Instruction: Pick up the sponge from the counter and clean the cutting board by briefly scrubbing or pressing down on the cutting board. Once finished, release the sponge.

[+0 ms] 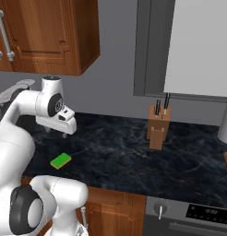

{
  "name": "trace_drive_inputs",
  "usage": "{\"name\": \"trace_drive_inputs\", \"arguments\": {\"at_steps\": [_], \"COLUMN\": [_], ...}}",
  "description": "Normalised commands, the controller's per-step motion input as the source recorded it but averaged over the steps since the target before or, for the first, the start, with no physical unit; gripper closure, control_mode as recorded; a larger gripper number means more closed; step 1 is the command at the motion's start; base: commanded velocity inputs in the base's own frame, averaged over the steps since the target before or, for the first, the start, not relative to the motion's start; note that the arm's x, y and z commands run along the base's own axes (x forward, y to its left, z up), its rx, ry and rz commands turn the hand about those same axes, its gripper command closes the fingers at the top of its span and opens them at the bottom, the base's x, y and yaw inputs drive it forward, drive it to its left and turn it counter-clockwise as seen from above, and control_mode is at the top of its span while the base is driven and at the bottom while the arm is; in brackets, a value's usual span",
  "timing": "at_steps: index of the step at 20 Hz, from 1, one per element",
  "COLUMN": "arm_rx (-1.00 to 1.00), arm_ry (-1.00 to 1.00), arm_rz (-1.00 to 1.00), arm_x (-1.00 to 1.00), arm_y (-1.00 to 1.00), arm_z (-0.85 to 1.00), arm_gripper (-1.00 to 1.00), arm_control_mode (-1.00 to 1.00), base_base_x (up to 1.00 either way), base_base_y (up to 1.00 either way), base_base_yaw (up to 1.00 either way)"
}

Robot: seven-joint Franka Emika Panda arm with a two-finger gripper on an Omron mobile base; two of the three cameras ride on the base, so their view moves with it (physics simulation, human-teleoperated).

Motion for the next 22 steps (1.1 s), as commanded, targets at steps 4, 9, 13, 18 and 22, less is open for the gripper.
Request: {"name": "trace_drive_inputs", "arguments": {"at_steps": [4, 9, 13, 18, 22], "arm_rx": [-0.02, -0.04, -0.06, -0.05, 0.00], "arm_ry": [0.07, 0.00, -0.01, -0.04, -0.06], "arm_rz": [-0.03, -0.01, 0.00, 0.00, 0.00], "arm_x": [0.00, 0.00, 0.00, 0.02, 0.06], "arm_y": [0.09, 0.04, 0.04, 0.09, 0.00], "arm_z": [-0.51, -0.37, -0.36, -0.37, -0.28], "arm_gripper": [-1.00, -1.00, -1.00, -1.00, -1.00], "arm_control_mode": [-1.00, -1.00, -1.00, -1.00, -1.00], "base_base_x": [0.00, 0.00, 0.00, 0.00, 0.00], "base_base_y": [0.00, 0.00, 0.00, 0.00, 0.00], "base_base_yaw": [0.00, 0.00, 0.00, 0.00, 0.00]}}
